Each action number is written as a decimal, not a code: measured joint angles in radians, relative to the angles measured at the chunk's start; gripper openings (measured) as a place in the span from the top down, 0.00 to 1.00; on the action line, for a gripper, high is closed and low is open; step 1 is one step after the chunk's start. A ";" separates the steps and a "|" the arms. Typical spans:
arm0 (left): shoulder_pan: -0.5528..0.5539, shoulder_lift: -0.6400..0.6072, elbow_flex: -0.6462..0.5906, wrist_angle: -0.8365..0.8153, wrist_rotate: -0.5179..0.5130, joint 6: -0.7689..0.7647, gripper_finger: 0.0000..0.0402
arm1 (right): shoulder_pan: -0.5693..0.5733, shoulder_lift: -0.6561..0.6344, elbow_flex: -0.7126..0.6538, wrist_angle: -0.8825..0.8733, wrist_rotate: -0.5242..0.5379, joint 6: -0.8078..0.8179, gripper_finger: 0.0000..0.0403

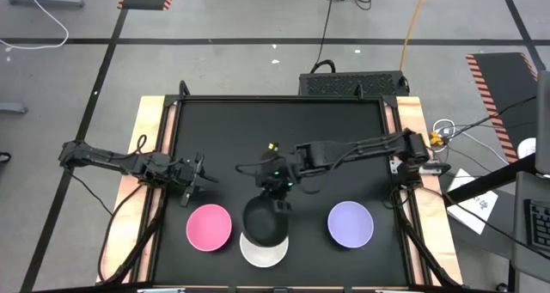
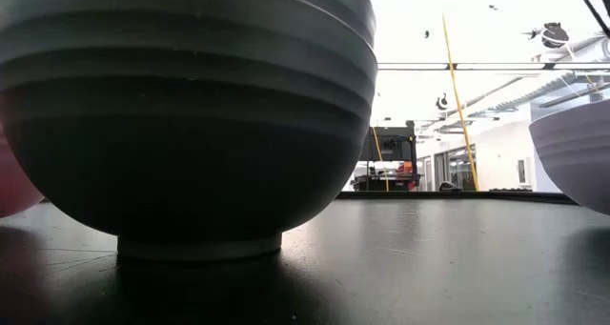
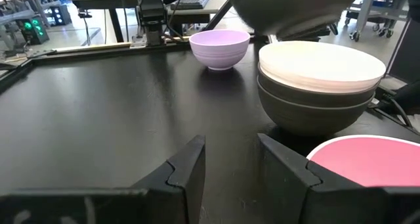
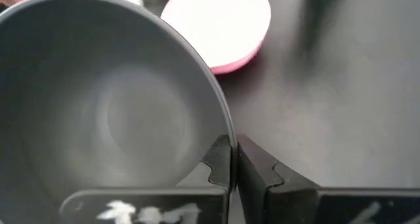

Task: Nest bowls inside each other
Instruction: Stack the black bowl on top of the stacked white bowl

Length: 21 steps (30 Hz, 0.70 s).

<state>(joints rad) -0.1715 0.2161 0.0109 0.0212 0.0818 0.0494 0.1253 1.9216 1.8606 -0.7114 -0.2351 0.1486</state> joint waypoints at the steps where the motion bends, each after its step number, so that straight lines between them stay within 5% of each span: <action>1: 0.000 0.000 0.000 0.000 0.000 0.000 0.66 | 0.000 0.018 0.038 -0.035 0.003 0.000 1.00; 8: 0.000 0.000 0.000 0.000 0.002 -0.002 0.66 | 0.009 0.117 0.241 -0.221 0.003 0.029 1.00; 21: 0.000 0.000 0.000 0.000 0.003 0.020 0.66 | 0.043 0.127 0.264 -0.289 0.004 0.128 1.00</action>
<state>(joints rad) -0.1715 0.2161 0.0109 0.0212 0.0849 0.0692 0.1680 2.0483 2.1250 -1.0000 -0.2316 0.2765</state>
